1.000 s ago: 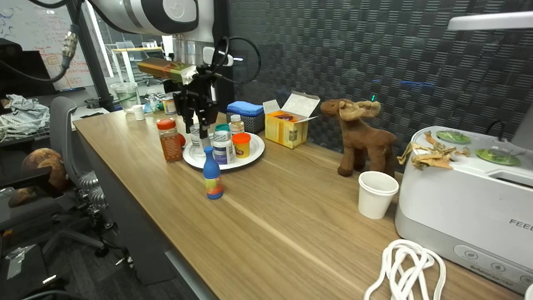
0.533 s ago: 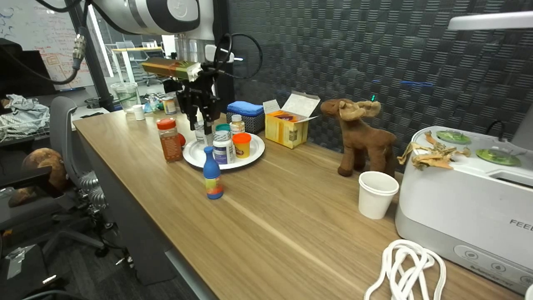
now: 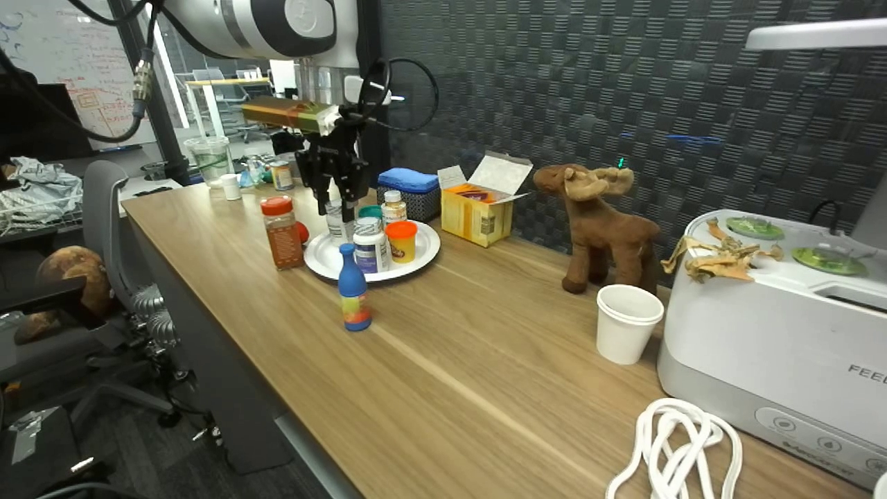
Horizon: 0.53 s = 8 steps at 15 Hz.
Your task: Pick up all the objects surrounding the white plate and arrange them on the plate
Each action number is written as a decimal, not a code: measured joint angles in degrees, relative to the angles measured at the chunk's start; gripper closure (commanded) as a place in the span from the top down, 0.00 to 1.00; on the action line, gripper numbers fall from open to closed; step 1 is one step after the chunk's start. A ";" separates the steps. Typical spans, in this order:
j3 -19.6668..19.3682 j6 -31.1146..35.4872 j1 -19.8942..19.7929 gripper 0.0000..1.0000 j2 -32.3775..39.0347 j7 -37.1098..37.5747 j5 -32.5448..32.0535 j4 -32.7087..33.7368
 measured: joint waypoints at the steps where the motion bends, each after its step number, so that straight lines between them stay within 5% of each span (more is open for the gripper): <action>1: 0.09 -0.21 0.00 0.92 0.12 -0.16 0.00 0.00; 3: 0.32 -0.42 0.03 1.00 0.33 -0.25 0.00 0.00; 8: 0.38 -2.03 0.06 1.00 -0.24 0.33 0.00 1.71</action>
